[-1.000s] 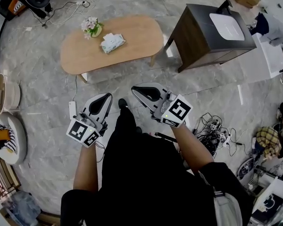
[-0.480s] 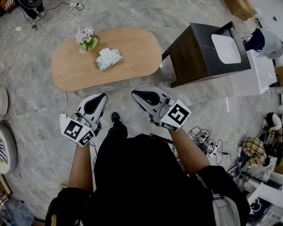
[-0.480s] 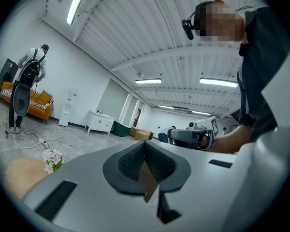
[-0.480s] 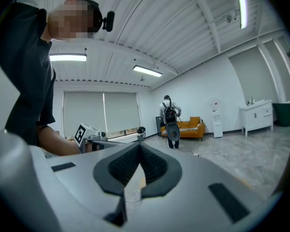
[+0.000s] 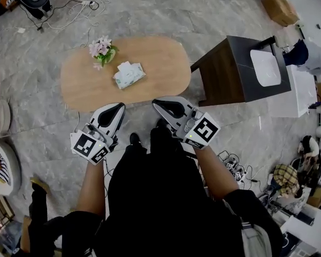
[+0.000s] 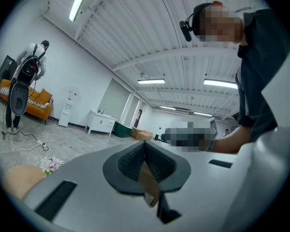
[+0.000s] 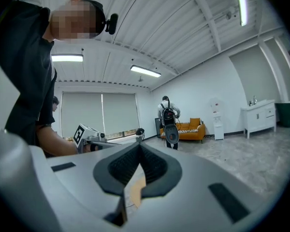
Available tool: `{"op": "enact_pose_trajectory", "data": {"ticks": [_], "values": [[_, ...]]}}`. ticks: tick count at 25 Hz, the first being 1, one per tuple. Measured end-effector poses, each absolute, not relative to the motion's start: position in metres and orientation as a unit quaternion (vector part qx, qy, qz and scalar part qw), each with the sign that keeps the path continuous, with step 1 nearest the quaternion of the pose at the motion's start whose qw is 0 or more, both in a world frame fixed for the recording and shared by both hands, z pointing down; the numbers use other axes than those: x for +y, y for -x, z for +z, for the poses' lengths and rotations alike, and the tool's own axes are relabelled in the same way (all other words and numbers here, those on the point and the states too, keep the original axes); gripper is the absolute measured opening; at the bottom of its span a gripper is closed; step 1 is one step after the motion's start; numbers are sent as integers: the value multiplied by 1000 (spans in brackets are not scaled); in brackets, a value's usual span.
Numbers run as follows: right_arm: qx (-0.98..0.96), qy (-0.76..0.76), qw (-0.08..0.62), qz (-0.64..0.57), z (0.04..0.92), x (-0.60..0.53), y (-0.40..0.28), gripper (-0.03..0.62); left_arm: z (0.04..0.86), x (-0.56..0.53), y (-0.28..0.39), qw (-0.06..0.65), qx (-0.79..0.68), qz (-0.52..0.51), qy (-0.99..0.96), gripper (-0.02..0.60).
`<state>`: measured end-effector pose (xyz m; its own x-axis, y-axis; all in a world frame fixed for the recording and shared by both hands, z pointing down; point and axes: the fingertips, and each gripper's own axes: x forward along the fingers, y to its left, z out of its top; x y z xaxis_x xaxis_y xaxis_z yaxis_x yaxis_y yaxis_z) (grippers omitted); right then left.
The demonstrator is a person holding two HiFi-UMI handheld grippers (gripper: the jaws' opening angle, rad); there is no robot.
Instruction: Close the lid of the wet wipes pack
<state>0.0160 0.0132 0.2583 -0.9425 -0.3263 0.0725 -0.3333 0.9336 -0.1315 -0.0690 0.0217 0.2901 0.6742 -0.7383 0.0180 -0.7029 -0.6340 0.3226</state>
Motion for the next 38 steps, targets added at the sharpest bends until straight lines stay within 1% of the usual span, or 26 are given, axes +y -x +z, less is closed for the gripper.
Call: {"op": "enact_pose_trajectory", "data": {"ticks": [7, 11, 18, 22, 26, 27, 28, 29, 33, 38], "values": [[-985, -134, 23, 108, 289, -62, -21, 9, 316, -47, 64, 175, -432, -43, -884, 15], [-986, -96, 24, 137, 311, -118, -28, 9, 335, -93, 59, 213, -453, -29, -865, 15], [-980, -53, 72, 176, 374, -209, -38, 11, 387, -165, 57, 267, -476, -17, -838, 15], [-974, -18, 101, 202, 421, -243, -30, 11, 421, -196, 71, 287, -503, -20, -815, 15], [-967, 4, 142, 213, 474, -266, -13, 18, 465, -212, 95, 307, -522, 2, -795, 19], [-964, 7, 151, 217, 487, -272, -8, 26, 477, -215, 101, 316, -523, 6, -792, 38], [-962, 10, 160, 220, 500, -278, -3, 33, 491, -219, 108, 326, -522, 9, -788, 76], [-960, 13, 169, 222, 514, -284, 3, 39, 506, -222, 115, 335, -520, 12, -785, 93], [-952, 26, 202, 230, 569, -304, 34, 68, 574, -232, 144, 370, -507, 28, -778, 95], [-936, 27, 243, 253, 635, -323, 69, 71, 656, -243, 172, 423, -479, 54, -768, 101]]}}
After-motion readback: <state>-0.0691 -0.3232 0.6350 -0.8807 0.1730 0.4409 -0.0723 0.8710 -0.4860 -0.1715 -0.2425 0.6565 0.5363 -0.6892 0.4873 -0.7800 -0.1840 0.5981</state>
